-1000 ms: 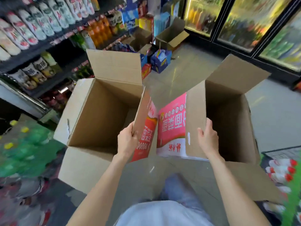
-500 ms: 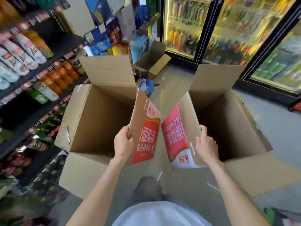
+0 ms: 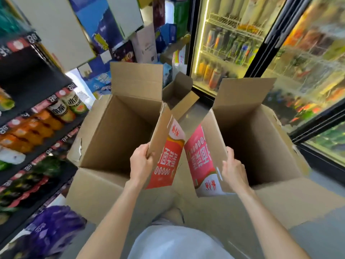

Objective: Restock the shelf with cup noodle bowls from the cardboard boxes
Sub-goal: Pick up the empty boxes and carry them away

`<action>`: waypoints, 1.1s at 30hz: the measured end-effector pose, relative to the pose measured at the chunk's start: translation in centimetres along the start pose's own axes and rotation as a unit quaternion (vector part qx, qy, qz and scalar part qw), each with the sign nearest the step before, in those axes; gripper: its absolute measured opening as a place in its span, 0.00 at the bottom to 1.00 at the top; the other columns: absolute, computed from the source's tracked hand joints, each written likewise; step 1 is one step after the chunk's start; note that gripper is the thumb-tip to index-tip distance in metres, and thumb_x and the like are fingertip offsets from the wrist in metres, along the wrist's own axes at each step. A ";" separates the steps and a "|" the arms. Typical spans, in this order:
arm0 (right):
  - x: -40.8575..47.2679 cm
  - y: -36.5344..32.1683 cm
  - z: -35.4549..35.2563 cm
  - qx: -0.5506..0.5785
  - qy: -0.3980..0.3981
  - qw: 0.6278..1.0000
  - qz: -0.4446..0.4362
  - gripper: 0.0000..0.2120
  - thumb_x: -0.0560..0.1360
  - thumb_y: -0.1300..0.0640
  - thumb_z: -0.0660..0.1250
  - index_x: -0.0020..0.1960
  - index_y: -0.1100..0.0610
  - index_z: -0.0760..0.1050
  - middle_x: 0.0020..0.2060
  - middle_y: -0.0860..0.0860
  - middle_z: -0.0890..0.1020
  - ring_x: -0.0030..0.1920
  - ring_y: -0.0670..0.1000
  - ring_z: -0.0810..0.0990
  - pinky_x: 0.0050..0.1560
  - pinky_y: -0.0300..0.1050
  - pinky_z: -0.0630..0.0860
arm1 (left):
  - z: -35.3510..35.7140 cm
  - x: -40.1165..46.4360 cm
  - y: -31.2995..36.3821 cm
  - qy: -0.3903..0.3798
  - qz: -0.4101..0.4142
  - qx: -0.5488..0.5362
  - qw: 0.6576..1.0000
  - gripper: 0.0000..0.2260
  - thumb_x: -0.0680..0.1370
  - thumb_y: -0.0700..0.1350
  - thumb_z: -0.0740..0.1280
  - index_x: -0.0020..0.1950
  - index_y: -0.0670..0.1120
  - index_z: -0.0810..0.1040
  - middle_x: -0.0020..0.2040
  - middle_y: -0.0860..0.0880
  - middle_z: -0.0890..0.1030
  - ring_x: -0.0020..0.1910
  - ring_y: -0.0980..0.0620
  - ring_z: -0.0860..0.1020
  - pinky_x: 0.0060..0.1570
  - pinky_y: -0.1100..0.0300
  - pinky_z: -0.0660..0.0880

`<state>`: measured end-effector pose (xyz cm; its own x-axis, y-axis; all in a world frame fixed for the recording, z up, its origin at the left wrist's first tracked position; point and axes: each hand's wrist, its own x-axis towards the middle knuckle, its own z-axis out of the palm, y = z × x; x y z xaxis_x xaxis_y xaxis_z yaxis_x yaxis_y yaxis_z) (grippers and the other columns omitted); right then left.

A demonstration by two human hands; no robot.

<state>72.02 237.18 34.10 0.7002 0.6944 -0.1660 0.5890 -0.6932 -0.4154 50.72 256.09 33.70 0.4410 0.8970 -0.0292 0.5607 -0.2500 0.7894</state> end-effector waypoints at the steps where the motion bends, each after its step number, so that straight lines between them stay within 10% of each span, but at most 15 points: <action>1: 3.3 -0.2 -0.9 0.004 0.001 1.000 -0.004 0.19 0.81 0.59 0.57 0.70 0.58 0.58 0.51 0.59 0.82 0.47 0.61 0.81 0.39 0.46 0.71 | 0.9 2.8 0.7 0.009 -0.002 -0.001 1.000 0.13 0.78 0.36 0.63 0.62 0.43 0.78 0.54 0.49 0.80 0.51 0.56 0.75 0.46 0.73 0.69; 7: 21.1 -1.8 -3.3 0.025 -0.034 0.998 -0.050 0.18 0.81 0.59 0.56 0.69 0.55 0.57 0.54 0.58 0.81 0.49 0.59 0.81 0.41 0.47 0.77 | 6.7 17.4 3.4 0.042 0.006 0.061 0.997 0.18 0.76 0.36 0.67 0.67 0.44 0.75 0.58 0.47 0.80 0.55 0.49 0.76 0.55 0.53 0.77; 14: 40.3 -5.2 -3.6 0.075 -0.098 0.988 -0.096 0.19 0.81 0.60 0.57 0.70 0.53 0.57 0.60 0.56 0.76 0.58 0.57 0.77 0.54 0.52 0.77 | 13.7 33.3 5.5 0.109 -0.045 0.075 0.990 0.20 0.74 0.31 0.64 0.65 0.42 0.77 0.56 0.44 0.80 0.53 0.43 0.75 0.51 0.66 0.64; 27: 64.2 -16.0 8.5 0.150 -0.143 0.970 -0.130 0.17 0.78 0.62 0.60 0.65 0.52 0.65 0.51 0.50 0.79 0.52 0.53 0.78 0.48 0.42 0.71 | 23.8 56.2 0.9 0.195 -0.226 -0.068 0.952 0.16 0.77 0.36 0.63 0.64 0.48 0.76 0.55 0.49 0.78 0.56 0.48 0.76 0.59 0.49 0.75; 33: 72.2 -15.8 14.3 0.235 -0.239 0.936 -0.109 0.17 0.83 0.53 0.55 0.71 0.50 0.65 0.56 0.46 0.78 0.57 0.47 0.78 0.55 0.32 0.72 | 27.2 63.0 1.9 0.004 -0.246 -0.225 0.943 0.23 0.81 0.50 0.61 0.76 0.51 0.62 0.74 0.51 0.64 0.72 0.53 0.64 0.71 0.53 0.64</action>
<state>107.50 301.08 15.86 0.2576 0.8942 -0.3662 0.3749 -0.4418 -0.8151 98.63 302.21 16.63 0.2000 0.8671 -0.4562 0.3408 0.3750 0.8621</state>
